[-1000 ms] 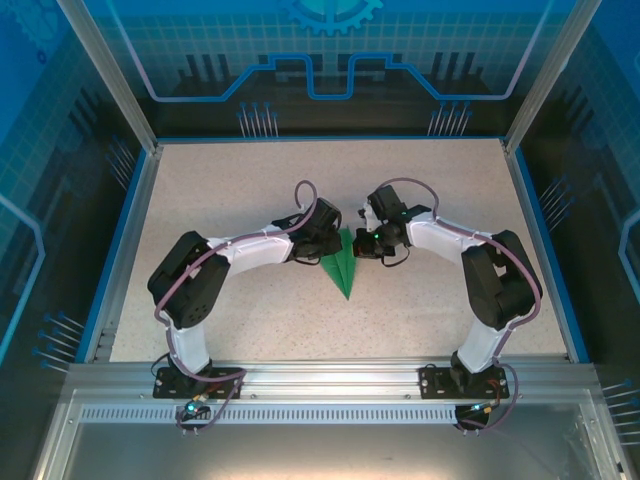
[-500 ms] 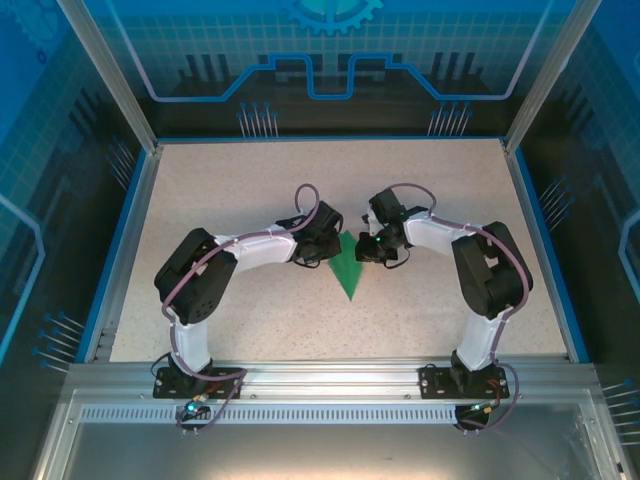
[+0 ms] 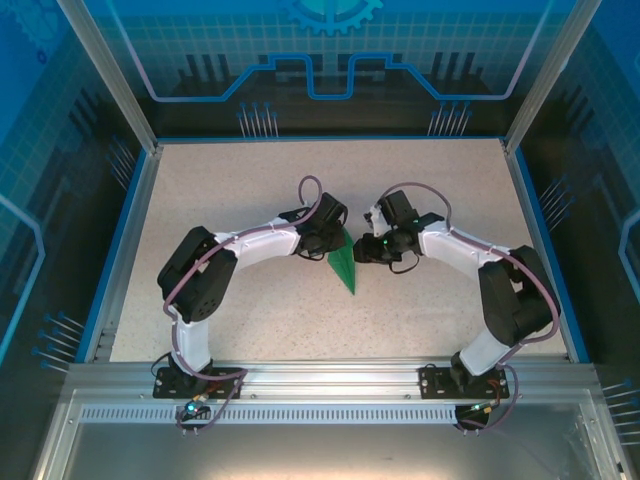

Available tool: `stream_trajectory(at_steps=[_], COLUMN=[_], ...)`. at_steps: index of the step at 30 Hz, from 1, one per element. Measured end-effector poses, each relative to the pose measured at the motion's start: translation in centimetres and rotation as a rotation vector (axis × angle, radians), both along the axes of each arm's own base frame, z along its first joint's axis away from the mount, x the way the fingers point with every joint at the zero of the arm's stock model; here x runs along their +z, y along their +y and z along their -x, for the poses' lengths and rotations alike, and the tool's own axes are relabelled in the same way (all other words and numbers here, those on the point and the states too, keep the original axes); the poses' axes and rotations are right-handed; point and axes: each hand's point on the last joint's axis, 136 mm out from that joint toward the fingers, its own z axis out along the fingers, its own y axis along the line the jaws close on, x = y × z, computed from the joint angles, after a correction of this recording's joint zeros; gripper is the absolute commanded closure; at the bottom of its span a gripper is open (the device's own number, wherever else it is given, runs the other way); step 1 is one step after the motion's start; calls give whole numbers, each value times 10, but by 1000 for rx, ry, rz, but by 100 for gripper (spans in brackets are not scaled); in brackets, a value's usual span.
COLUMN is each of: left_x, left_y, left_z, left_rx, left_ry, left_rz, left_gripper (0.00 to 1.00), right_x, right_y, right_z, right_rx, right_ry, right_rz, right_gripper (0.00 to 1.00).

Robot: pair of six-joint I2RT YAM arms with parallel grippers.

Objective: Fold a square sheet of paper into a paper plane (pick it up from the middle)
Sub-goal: Move a paper plane to the center of the table.

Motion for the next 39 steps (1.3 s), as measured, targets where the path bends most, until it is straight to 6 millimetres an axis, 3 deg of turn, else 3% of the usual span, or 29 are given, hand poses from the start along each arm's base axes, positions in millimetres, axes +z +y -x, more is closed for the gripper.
stream_trajectory(at_steps=[9, 20, 31, 39], left_x=[-4, -4, -1, -1], left_y=[0, 0, -2, -2], left_z=[2, 2, 0, 0], left_rx=[-3, -3, -2, 13], left_ry=[16, 18, 12, 17], left_rz=[-13, -14, -9, -1], left_gripper=[98, 98, 94, 98], right_x=[-8, -14, -28, -31], right_y=[10, 24, 25, 31], right_z=[10, 12, 13, 11], right_rx=[42, 76, 77, 76], right_ry=[10, 22, 54, 46], right_rz=[4, -29, -18, -29], right_gripper=[77, 78, 75, 77])
